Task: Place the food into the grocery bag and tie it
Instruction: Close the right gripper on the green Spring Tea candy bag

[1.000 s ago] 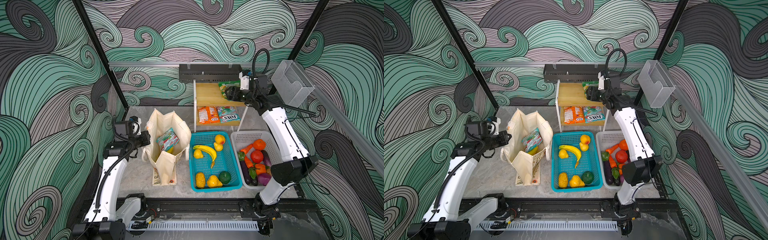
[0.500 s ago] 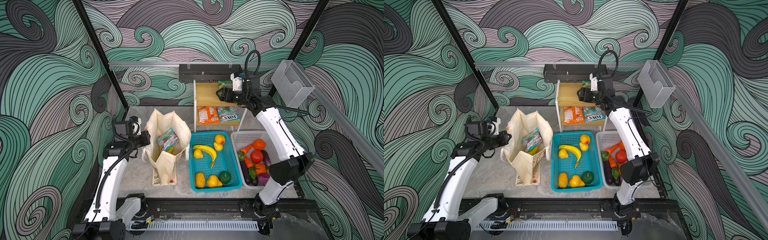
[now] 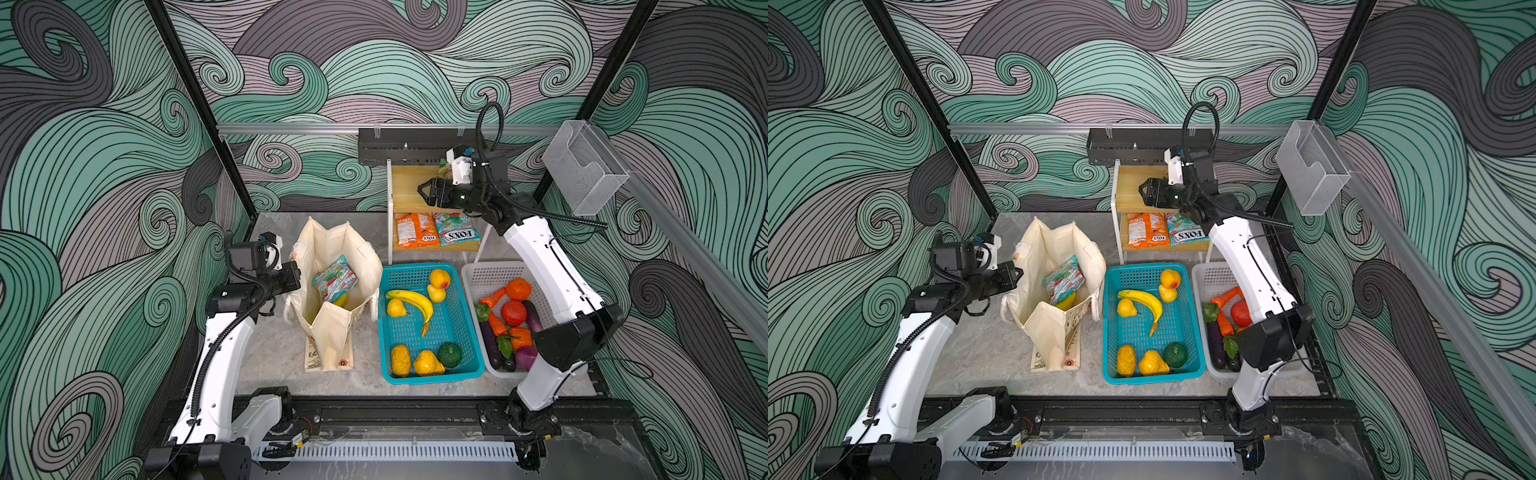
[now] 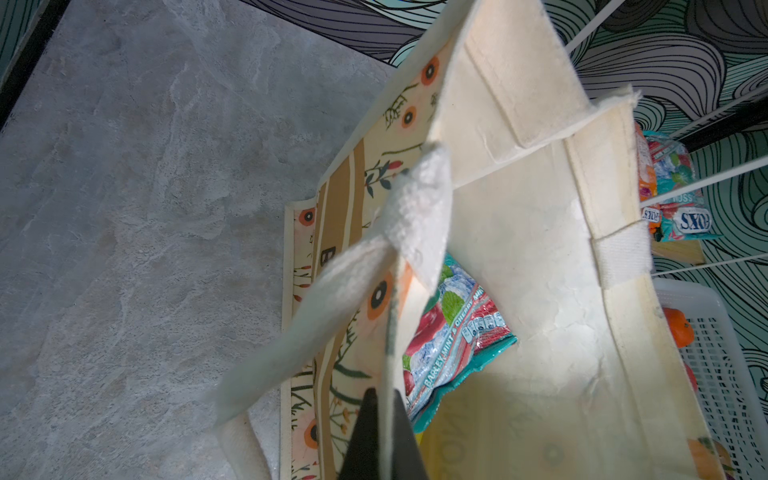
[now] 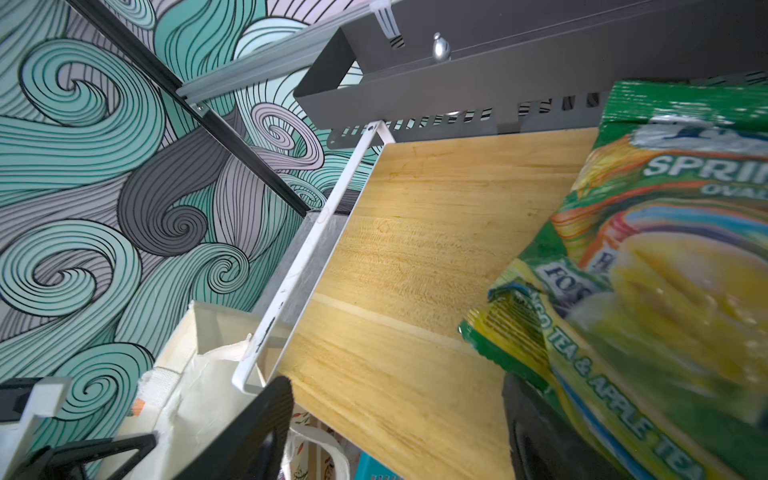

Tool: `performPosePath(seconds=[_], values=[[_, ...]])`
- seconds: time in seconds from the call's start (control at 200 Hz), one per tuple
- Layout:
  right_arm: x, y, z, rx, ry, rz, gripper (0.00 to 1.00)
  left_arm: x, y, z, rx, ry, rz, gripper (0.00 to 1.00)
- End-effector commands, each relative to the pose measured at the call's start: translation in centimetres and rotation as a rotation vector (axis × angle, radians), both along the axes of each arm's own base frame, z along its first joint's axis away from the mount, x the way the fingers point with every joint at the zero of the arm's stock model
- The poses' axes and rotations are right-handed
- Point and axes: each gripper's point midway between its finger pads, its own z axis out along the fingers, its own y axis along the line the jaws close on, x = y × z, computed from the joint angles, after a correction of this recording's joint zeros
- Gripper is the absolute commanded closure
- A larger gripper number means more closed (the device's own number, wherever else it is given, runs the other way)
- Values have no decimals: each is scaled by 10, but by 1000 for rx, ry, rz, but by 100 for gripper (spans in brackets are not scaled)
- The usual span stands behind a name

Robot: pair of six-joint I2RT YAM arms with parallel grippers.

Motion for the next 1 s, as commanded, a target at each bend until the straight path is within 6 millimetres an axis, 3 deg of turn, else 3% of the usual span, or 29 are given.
performPosePath(seconds=[0.0, 0.165, 0.325, 0.4, 0.58, 0.725, 0.851, 0.996], values=[[-22, -23, 32, 15, -69, -76, 7, -3, 4, -1, 21, 8, 14, 100], [-38, -62, 35, -33, -102, -197, 1, -3, 4, 0, 21, 7, 15, 100], [-34, -94, 26, 14, -55, -252, 1, -3, 4, -1, 19, 8, 13, 100], [-30, -94, 22, 29, -36, -220, 1, -4, 4, -1, 18, 8, 13, 100], [-24, -86, 19, 70, -9, -165, 15, -4, 5, -1, 22, 9, 18, 100], [-15, -90, 11, 66, 8, -208, 22, -3, 5, -1, 26, 7, 18, 100], [-10, -101, 0, 36, 25, -270, 25, -4, 5, -1, 26, 10, 19, 100], [-4, -96, -7, 51, 41, -251, 26, -3, 5, -1, 25, 8, 19, 100]])
